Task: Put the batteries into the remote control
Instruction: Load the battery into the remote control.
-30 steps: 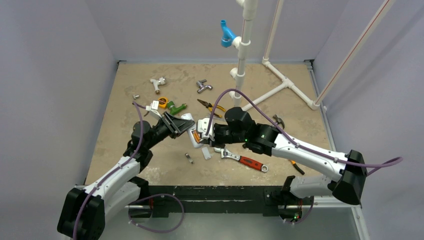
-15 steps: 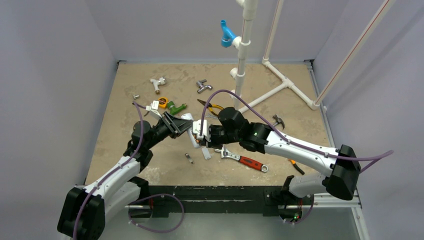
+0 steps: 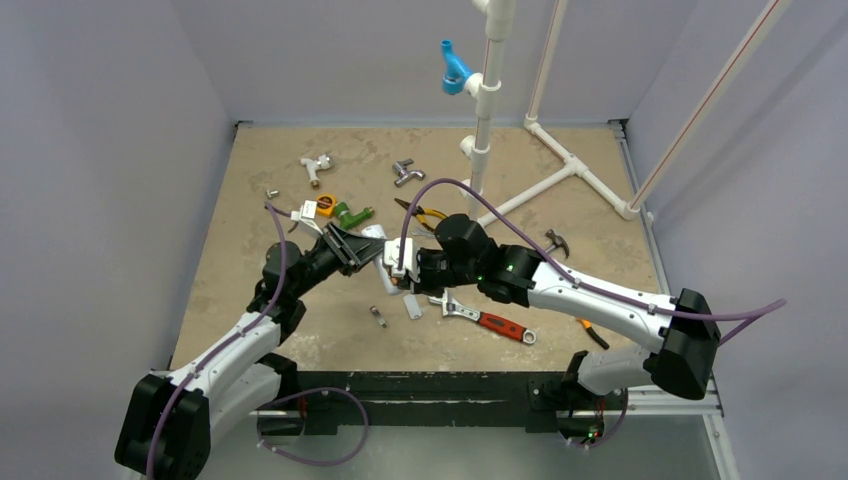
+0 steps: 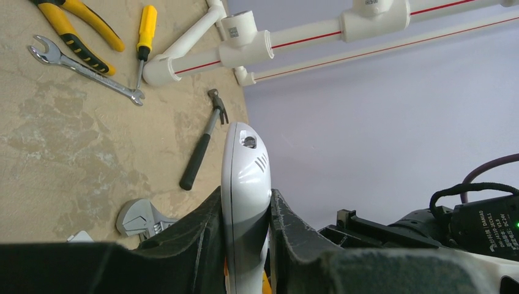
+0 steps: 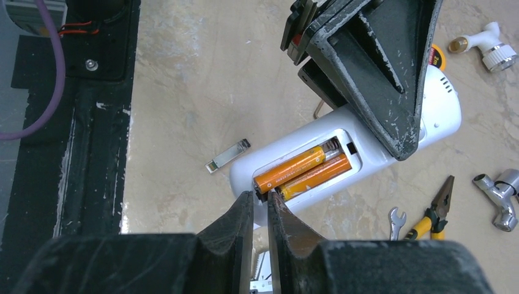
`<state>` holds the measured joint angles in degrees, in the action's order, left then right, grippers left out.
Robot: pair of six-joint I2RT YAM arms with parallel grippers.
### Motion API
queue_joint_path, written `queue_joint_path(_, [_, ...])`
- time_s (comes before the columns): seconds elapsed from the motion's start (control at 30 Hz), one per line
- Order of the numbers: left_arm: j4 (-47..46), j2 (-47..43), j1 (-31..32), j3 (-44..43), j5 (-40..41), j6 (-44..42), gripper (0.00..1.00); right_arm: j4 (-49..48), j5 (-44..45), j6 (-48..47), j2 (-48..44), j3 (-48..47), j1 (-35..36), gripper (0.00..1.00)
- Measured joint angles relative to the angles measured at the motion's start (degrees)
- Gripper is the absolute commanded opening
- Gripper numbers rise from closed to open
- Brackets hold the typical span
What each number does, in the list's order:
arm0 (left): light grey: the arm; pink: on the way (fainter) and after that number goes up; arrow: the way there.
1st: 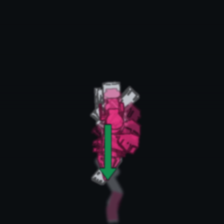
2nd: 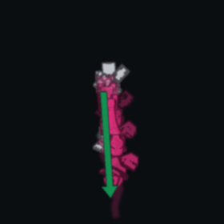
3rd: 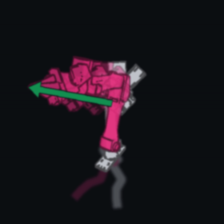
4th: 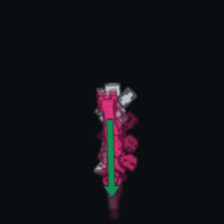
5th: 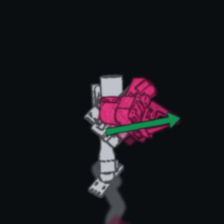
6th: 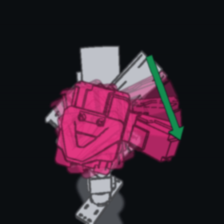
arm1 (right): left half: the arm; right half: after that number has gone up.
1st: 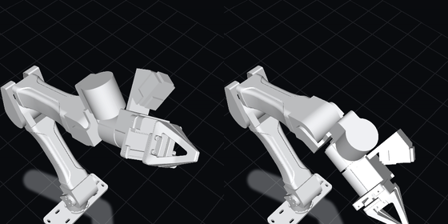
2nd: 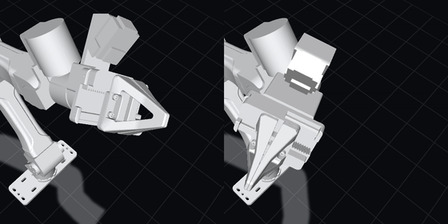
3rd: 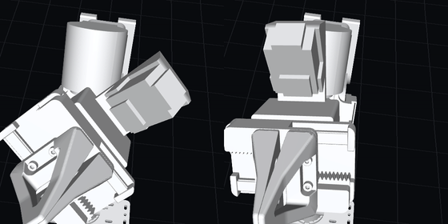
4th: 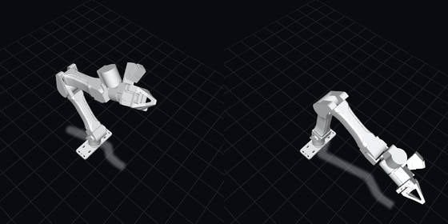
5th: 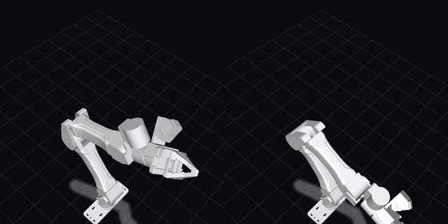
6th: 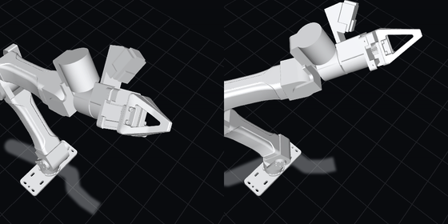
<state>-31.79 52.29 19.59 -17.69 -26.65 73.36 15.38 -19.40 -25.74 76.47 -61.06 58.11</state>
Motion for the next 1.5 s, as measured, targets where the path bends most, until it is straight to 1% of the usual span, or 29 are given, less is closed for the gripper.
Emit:
queue_joint_path(0.23, [-0.2, 0.2, 0.0, 0.0, 0.2, 0.1, 0.0, -1.6, 2.6, 0.9, 0.0, 0.0, 0.0, 0.11])
queue_joint_path(0.43, [-0.3, 0.2, 0.0, 0.0, 0.3, 0.2, 0.0, -2.3, 3.8, 1.6, -0.2, 0.0, 0.0, 0.14])
queue_joint_path(0.7, [-0.3, 0.2, 0.0, 0.0, 0.2, 0.6, 0.0, -3.8, 5.0, 1.9, -2.8, 0.7, 0.0, 0.17])
queue_joint_path(1.27, [-0.3, 0.2, 0.0, 0.0, -0.2, 0.6, 0.0, -5.2, 4.8, 2.1, -3.7, 1.6, 0.0, 0.17])
queue_joint_path(1.5, [-0.3, 0.3, 0.0, 0.0, -0.2, 0.6, 0.0, -5.0, 2.4, 1.9, -3.7, 1.6, 0.0, 0.22])
